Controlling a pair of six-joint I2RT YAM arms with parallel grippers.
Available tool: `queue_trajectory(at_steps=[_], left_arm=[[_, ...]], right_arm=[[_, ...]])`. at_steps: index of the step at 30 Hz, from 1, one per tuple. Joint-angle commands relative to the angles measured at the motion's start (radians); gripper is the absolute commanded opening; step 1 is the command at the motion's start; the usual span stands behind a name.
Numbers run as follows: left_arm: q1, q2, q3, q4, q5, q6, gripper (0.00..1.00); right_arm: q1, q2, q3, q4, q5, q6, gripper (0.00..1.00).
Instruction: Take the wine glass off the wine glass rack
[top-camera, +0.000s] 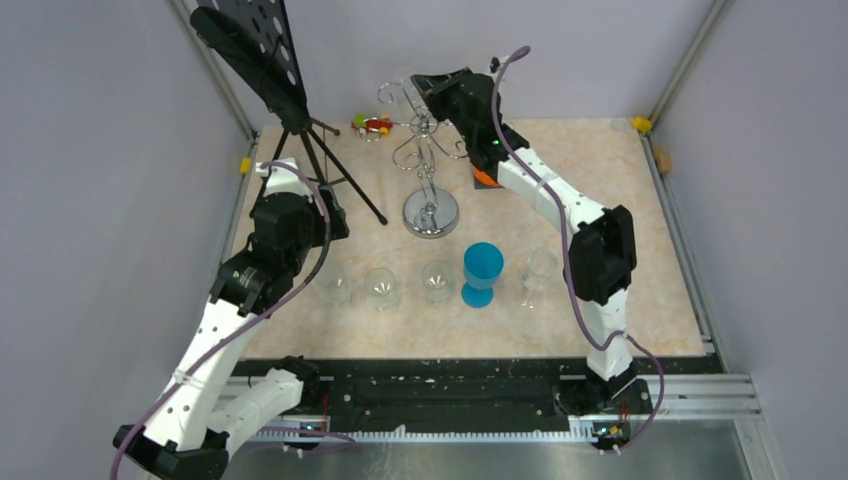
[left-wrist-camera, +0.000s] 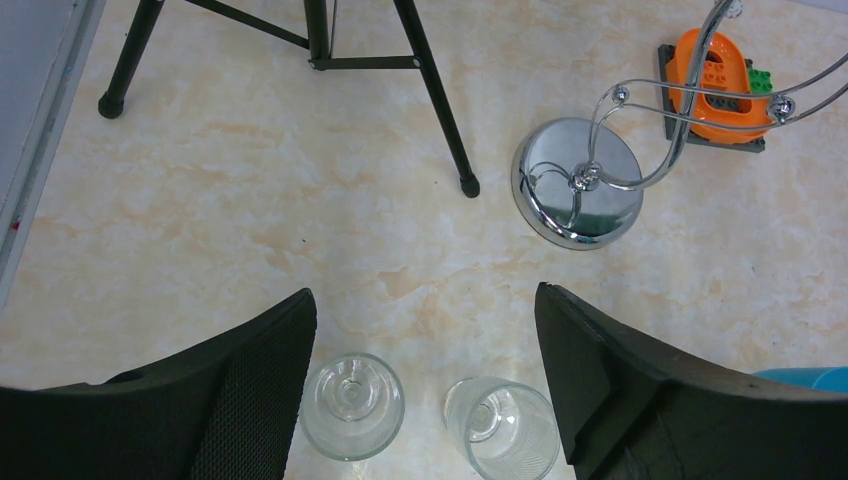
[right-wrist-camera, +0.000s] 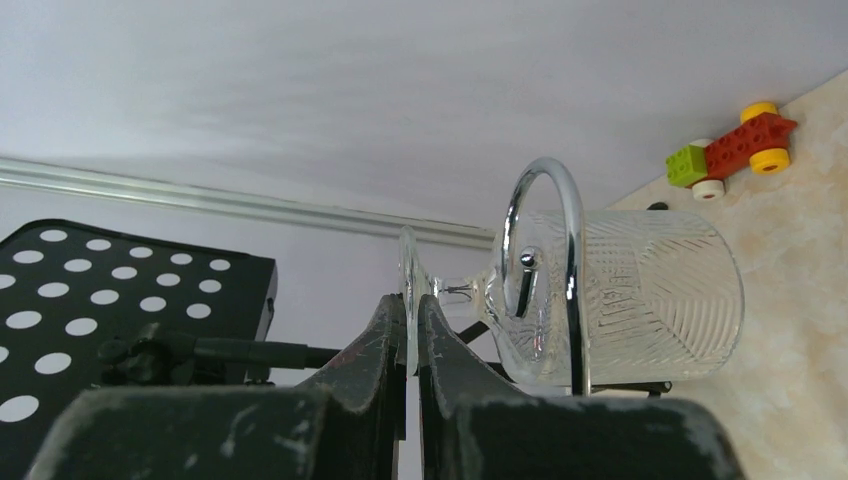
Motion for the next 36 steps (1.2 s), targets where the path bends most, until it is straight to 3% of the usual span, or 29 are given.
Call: queue_trajectory(at_steps=[1,8,18,25,29,32,36], left_arm=[[0.005,-0.012,-0.008,0.044,-0.007,-0.004,0.84],[0.005,-0.009,-0.008,0.045,-0.007,-0.004,0.84],[0.008,-0.007,-0.008,0.046,0.004,-0.006,0.84],[0.011,-0.008,-0.01,0.047,0.008,-0.007,0.84],[0.012,-0.004,-0.01,0.048,0.011,-0.006,0.84],[0.013,-0.004,-0.005,0.048,0.012,-0.004,0.84],[0.014,0.006,-0.002,0.049,0.022,-0.007,0.84]], right_arm=[[-0.006,-0.015,0.042,0.193,-0.007,-0.011,0.0],[-0.019,-0.011,0.037,0.324,-0.012,-0.069,0.0],[-0.066,0.013,0.074,0.382,-0.049,-0.077,0.0],[-0.087,0.108,0.191,0.388,-0.084,-0.087,0.0],[-0.114,0.171,0.276,0.504,-0.138,-0.055,0.0],[-0.126,0.202,0.396,0.444,-0.159,-0.08,0.0],[-0.142,0.161,0.375,0.442,-0.162,-0.095,0.0]])
